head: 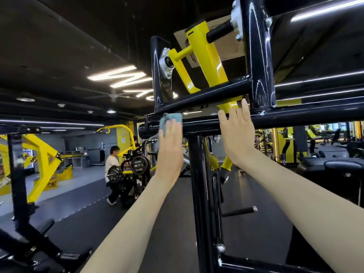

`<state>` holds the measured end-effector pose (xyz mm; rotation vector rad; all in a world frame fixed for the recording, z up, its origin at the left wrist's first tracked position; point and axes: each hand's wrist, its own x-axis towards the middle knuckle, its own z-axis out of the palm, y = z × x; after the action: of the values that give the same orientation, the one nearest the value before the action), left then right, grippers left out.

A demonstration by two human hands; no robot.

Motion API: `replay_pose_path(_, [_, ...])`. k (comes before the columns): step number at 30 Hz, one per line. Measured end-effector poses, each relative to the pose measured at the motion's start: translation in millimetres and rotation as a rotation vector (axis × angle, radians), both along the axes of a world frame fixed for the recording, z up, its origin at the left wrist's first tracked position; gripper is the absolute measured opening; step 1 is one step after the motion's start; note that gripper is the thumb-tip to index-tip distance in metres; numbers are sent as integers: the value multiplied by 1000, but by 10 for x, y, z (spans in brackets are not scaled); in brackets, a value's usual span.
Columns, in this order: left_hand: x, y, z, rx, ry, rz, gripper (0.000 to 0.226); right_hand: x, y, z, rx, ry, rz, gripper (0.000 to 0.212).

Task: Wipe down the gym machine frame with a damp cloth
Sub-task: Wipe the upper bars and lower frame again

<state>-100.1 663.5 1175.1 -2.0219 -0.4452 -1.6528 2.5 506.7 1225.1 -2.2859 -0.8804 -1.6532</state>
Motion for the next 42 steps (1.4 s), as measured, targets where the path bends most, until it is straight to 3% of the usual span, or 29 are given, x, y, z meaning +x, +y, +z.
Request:
replay_pose_path(3, [-205, 169, 61, 114, 160, 90, 70, 4, -22, 15, -16, -6, -8, 52])
replay_pose_path(8, [-251, 240, 27, -13, 22, 144, 73, 13, -24, 19, -29, -7, -27, 49])
replay_pose_path(13, [-246, 265, -37, 41, 118, 122, 71, 9, -21, 9, -21, -43, -54, 54])
replay_pose_path(18, [-145, 116, -76, -72, -22, 39, 78, 34, 1, -6, -5, -48, -67, 55])
replay_pose_path(22, [-186, 159, -55, 4, 140, -52, 75, 67, 23, -23, -2, -30, -46, 60])
replay_pose_path(26, [-330, 365, -68, -67, 22, 36, 74, 120, 75, -24, 9, -41, -61, 66])
replay_pose_path(28, [-128, 137, -38, -91, 2, -104, 62, 121, 109, -17, 34, -56, -61, 65])
replay_pose_path(31, [131, -146, 67, 104, 102, -211, 71, 71, 68, -17, -11, -16, -123, 67])
replay_pose_path(34, [-37, 58, 241, 70, 221, -320, 71, 46, -1, 29, -82, -31, -122, 72])
replay_pose_path(36, [-152, 227, 232, -112, 137, -383, 67, 29, -74, 44, -107, -35, -79, 76])
replay_pose_path(38, [-73, 118, 198, -284, -75, -451, 64, 70, -198, -10, -106, -82, -77, 81])
replay_pose_path(42, [502, -574, 87, -241, -137, -496, 67, 394, -659, -271, 31, -263, 39, 57])
